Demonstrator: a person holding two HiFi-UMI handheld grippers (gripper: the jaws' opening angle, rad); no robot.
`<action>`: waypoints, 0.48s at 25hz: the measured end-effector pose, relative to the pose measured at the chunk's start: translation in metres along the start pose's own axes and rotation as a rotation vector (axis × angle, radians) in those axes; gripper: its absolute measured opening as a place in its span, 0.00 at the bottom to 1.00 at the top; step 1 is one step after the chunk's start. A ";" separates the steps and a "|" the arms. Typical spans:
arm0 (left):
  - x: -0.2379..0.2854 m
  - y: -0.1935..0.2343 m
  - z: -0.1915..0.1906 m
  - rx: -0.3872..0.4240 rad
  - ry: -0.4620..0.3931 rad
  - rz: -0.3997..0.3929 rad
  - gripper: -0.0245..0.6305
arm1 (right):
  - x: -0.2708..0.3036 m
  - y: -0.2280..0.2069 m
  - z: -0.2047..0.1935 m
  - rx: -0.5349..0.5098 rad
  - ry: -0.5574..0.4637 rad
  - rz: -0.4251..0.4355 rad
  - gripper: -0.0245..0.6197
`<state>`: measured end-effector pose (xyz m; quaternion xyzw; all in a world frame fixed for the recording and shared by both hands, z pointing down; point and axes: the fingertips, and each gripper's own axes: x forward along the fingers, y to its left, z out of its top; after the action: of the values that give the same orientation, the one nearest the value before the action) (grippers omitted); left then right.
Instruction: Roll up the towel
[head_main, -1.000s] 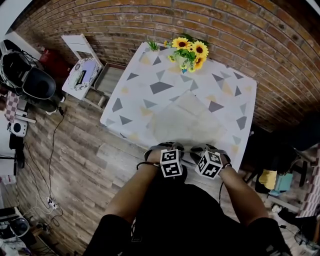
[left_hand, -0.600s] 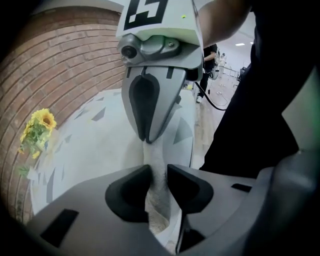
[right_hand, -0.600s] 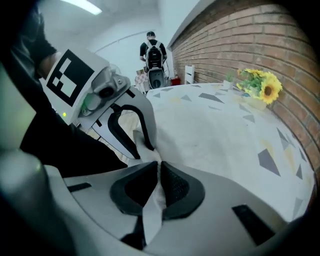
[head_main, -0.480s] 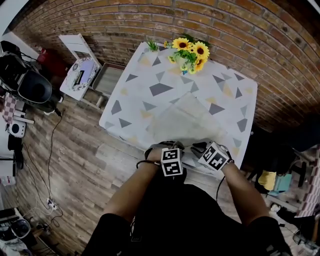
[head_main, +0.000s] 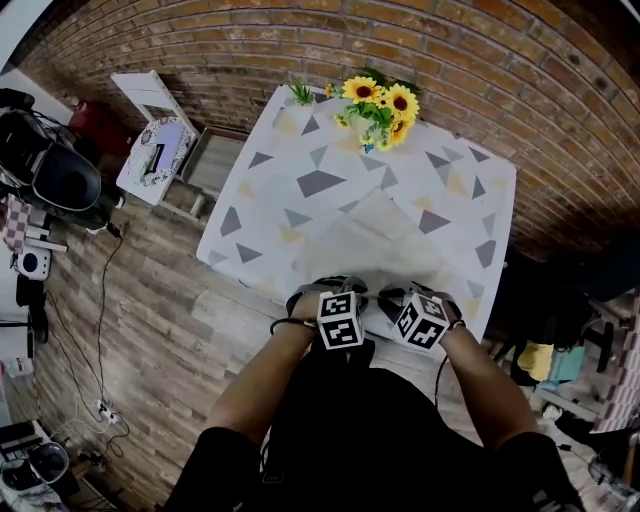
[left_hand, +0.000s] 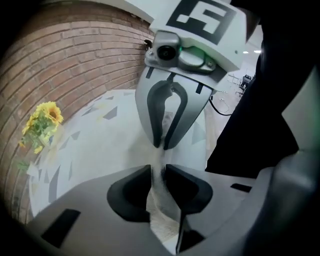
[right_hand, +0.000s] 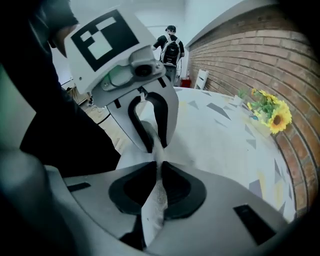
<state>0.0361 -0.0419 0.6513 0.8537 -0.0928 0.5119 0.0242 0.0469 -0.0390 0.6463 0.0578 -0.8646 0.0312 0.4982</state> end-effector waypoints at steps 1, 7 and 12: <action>-0.002 0.003 0.001 0.017 -0.003 0.024 0.21 | 0.001 -0.004 0.000 0.015 0.002 0.001 0.12; -0.012 0.006 0.014 0.166 -0.010 0.086 0.23 | 0.005 -0.026 0.000 0.142 -0.004 0.013 0.13; 0.001 0.001 0.011 0.214 0.021 0.055 0.23 | 0.003 -0.039 0.000 0.181 -0.007 -0.024 0.14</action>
<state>0.0462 -0.0447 0.6464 0.8431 -0.0608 0.5281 -0.0804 0.0501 -0.0782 0.6488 0.1129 -0.8592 0.1029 0.4882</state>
